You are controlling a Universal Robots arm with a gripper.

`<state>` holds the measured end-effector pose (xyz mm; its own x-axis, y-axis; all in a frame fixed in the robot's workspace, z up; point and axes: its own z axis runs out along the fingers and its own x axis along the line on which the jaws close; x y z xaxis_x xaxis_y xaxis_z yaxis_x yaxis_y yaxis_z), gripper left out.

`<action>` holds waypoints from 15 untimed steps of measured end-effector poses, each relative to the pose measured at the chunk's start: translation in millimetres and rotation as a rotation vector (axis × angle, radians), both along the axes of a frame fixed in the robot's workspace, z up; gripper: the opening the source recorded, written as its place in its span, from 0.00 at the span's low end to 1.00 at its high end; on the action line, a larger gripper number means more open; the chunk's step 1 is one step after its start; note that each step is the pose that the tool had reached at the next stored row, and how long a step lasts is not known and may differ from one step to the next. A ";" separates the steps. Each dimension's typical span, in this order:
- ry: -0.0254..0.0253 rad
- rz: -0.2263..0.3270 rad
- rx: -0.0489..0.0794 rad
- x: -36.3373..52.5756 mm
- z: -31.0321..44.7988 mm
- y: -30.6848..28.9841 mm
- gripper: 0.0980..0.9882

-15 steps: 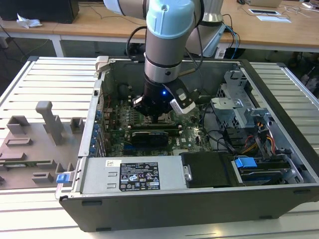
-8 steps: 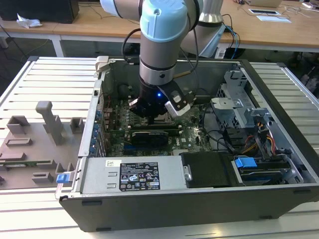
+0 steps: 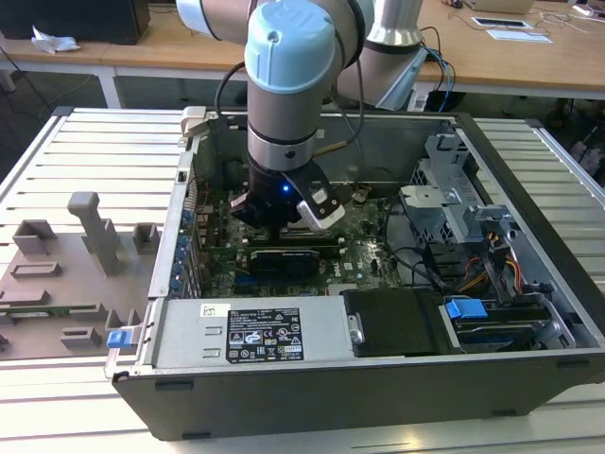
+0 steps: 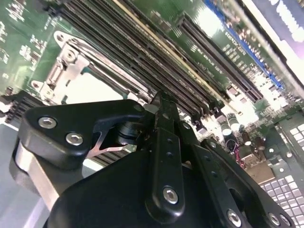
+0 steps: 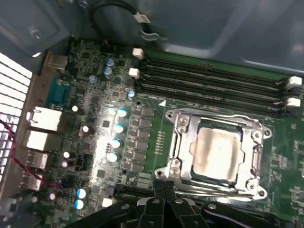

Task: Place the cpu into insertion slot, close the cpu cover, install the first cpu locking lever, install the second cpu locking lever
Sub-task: 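Install the second cpu locking lever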

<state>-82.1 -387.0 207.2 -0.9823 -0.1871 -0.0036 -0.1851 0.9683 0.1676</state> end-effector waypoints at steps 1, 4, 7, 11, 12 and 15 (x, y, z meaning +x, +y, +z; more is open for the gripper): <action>-0.0001 0.002 0.005 -1.7 -1.1 0.0 0.01; 0.0003 0.010 0.011 -3.4 -3.9 1.5 0.01; -0.0001 0.016 0.018 -3.4 -5.2 5.1 0.01; 0.0002 0.022 0.024 -3.4 -8.7 9.0 0.01; 0.0004 0.023 0.026 -3.5 -9.0 9.0 0.01; 0.0000 0.024 0.030 -3.4 -9.4 5.1 0.01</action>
